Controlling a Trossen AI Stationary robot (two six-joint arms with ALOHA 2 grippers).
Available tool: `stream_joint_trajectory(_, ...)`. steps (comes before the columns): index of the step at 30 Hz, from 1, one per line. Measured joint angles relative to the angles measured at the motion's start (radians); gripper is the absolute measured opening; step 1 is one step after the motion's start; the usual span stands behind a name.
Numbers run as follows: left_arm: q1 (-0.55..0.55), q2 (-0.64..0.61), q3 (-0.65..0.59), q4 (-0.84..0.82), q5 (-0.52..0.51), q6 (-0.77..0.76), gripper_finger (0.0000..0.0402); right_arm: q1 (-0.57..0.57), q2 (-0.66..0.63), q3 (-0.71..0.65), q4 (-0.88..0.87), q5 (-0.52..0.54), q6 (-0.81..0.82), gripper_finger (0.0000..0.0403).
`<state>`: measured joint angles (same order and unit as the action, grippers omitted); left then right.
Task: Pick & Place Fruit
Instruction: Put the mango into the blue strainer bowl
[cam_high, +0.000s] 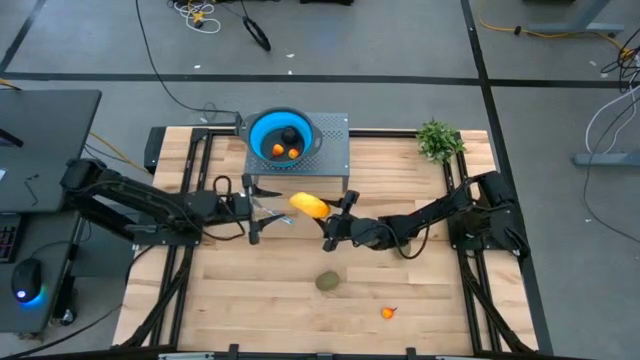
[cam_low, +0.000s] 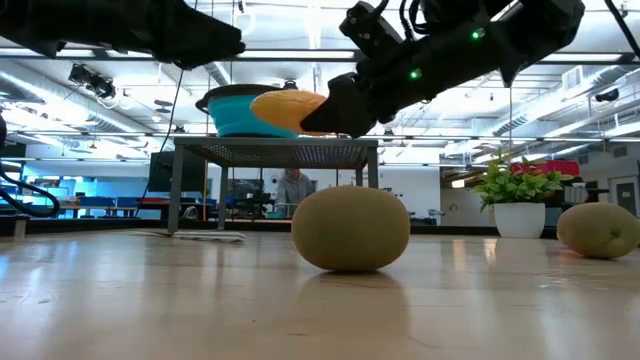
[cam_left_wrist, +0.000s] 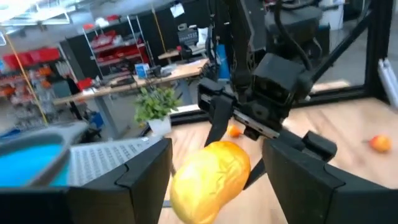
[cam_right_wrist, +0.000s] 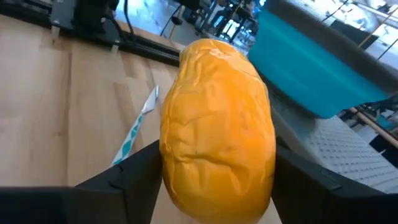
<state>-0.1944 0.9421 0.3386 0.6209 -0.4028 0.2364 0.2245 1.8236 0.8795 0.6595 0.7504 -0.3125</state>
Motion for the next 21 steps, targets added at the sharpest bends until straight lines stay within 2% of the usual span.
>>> stream_joint_trajectory(4, 0.0, 0.002, 0.0, -0.05, 0.032, 0.089, 0.0284, 0.01, 0.0, 0.0, 0.063, 0.0, -0.066, 0.0263)
stream_joint_trajectory(8, 0.009, 0.068, 0.0, -0.035, 0.113, 0.03, 0.0313, 0.032, 0.0, 0.0, 0.128, -0.001, -0.096, 0.0263)
stream_joint_trajectory(12, 0.012, 0.119, 0.0, 0.011, 0.098, 0.006, 0.0342, 0.059, 0.0, 0.0, 0.143, 0.012, -0.105, 0.0263)
stream_joint_trajectory(18, 0.013, 0.164, 0.0, 0.112, 0.165, -0.022, 0.0375, 0.081, 0.0, 0.0, 0.124, -0.152, -0.115, 0.0263)
stream_joint_trajectory(21, 0.013, 0.197, 0.0, 0.109, 0.184, -0.024, 0.0386, 0.075, 0.0, 0.0, 0.133, -0.151, -0.116, 0.0263)
